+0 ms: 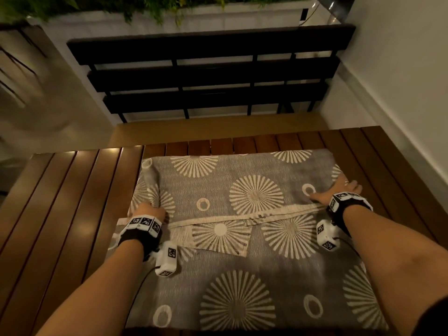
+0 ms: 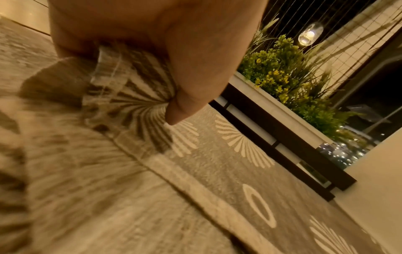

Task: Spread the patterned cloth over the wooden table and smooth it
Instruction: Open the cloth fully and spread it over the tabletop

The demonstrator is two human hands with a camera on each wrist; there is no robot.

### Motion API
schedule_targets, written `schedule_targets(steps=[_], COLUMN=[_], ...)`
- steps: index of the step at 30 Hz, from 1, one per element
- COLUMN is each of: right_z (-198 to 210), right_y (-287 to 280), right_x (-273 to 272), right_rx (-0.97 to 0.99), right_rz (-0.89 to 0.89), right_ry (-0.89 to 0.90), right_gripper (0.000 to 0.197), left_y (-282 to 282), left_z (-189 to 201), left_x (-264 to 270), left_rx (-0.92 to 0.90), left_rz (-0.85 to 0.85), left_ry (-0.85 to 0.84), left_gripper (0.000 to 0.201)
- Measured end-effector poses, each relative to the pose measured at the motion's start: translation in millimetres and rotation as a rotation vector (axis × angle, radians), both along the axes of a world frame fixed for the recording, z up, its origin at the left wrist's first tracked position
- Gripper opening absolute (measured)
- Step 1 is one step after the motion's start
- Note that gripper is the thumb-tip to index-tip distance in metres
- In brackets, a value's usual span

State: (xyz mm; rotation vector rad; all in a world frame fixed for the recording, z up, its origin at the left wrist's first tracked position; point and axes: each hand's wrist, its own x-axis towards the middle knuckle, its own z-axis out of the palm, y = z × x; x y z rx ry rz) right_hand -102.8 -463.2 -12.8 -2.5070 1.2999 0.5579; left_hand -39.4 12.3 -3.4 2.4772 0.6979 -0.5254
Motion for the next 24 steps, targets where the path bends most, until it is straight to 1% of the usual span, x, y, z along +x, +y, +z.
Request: schedule_targets(steps=[2, 3, 4, 5, 6, 8, 10, 11, 12, 14, 16, 17, 18, 20, 21, 22, 24], right_z=[-4, -6, -4, -5, -4, 1, 5, 6, 7, 11, 16, 21, 23, 26, 24, 21, 9], right_y=[-7, -10, -11, -13, -13, -15, -16, -16, -15, -10, -6, -3, -2, 1, 1, -1, -7], right_x=[-1, 0, 2, 5, 7, 12, 12, 11, 12, 14, 19, 21, 23, 26, 25, 26, 25], right_rx=[0.092, 0.129, 0.149, 0.151, 0.157, 0.22, 0.273, 0.273, 0.26, 0.177, 0.016, -0.027, -0.011, 0.114, 0.152, 0.178, 0.207], right_rz=[-0.044, -0.06, -0.069, -0.072, -0.07, -0.098, -0.11, -0.081, -0.021, 0.134, 0.27, 0.327, 0.362, 0.4, 0.419, 0.41, 0.315], right_ry=[-0.023, -0.046, -0.057, -0.048, -0.031, -0.014, 0.007, 0.025, 0.04, 0.05, 0.068, 0.071, 0.081, 0.069, 0.054, 0.03, -0.048], right_gripper=[0.137, 0.139, 0.14, 0.141, 0.141, 0.133, 0.118, 0.109, 0.096, 0.061, 0.042, 0.032, 0.026, 0.022, 0.02, 0.019, 0.044], left_y=[-13, -16, -18, -19, -20, -21, -18, -15, -15, -15, -17, -17, -16, -13, -12, -12, -14], left_z=[3, 0, -4, -6, -6, -9, -7, -9, -6, -3, 1, 3, 4, 2, 1, 1, 1], left_x=[3, 6, 6, 3, 0, -3, -2, 1, 2, 4, 5, 6, 6, 6, 4, 0, -12], left_rx=[-0.028, -0.045, -0.049, -0.043, -0.027, 0.008, 0.025, 0.029, 0.014, -0.022, -0.055, -0.069, -0.081, -0.127, -0.164, -0.2, -0.232], left_rz=[0.001, 0.015, 0.033, 0.047, 0.025, -0.059, -0.123, -0.147, -0.163, -0.176, -0.187, -0.19, -0.181, -0.173, -0.171, -0.153, -0.117], left_ry=[-0.006, -0.009, -0.004, 0.008, 0.048, 0.122, 0.161, 0.173, 0.18, 0.152, 0.092, 0.083, 0.09, 0.087, 0.074, 0.089, 0.19], left_gripper=[0.013, 0.029, 0.052, 0.069, 0.072, 0.054, 0.046, 0.044, 0.041, 0.032, 0.022, 0.019, 0.018, 0.024, 0.029, 0.04, 0.07])
